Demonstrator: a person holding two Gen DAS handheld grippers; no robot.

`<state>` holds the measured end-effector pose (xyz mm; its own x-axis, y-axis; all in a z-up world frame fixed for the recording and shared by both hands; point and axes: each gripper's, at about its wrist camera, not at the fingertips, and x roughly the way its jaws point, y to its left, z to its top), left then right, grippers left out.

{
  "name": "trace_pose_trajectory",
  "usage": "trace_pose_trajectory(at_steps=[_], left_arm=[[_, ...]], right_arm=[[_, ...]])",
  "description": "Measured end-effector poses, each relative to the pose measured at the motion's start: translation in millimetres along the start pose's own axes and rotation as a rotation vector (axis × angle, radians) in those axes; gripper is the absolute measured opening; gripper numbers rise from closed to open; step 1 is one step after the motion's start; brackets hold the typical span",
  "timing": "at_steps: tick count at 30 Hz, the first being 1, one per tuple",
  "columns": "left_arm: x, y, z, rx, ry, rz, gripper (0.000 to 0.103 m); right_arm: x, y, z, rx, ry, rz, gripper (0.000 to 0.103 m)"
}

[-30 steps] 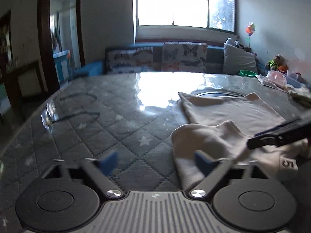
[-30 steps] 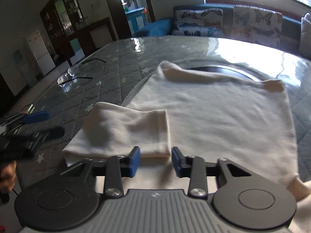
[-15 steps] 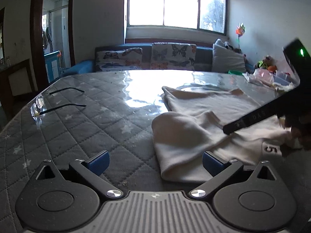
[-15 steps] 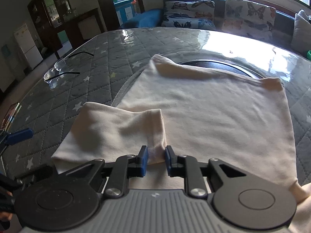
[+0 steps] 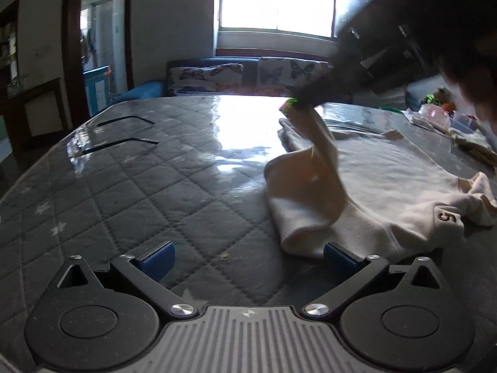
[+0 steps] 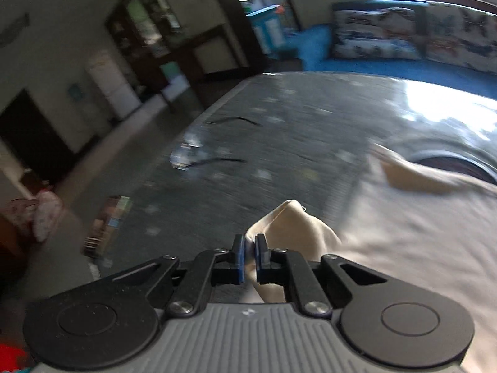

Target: Fold clothes

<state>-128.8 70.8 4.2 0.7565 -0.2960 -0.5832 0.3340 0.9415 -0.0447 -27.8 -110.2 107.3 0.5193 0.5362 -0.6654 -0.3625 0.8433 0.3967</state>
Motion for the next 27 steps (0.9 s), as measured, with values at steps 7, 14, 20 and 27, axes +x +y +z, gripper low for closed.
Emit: trace_pose_trajectory(at_steps=[7,14,20,27], left_arm=[[-13,11,-7,-0.057,-0.001,0.024,0.103],[-15,17,-5,-0.071,-0.003,0.038,0.103],[-16,21,-6,-0.086,0.009,0.041,0.103],[-21,26,-12,-0.103,0.024,0.051,0.103]], right_arm=[[31,58,20,-0.104,0.01,0.099,0.005],[49,75,15,-0.168,0.033,0.069,0.009],[59,66,-1,-0.316,0.152,-0.048,0.011],[107,70,-27,-0.369,0.26,-0.065,0.02]])
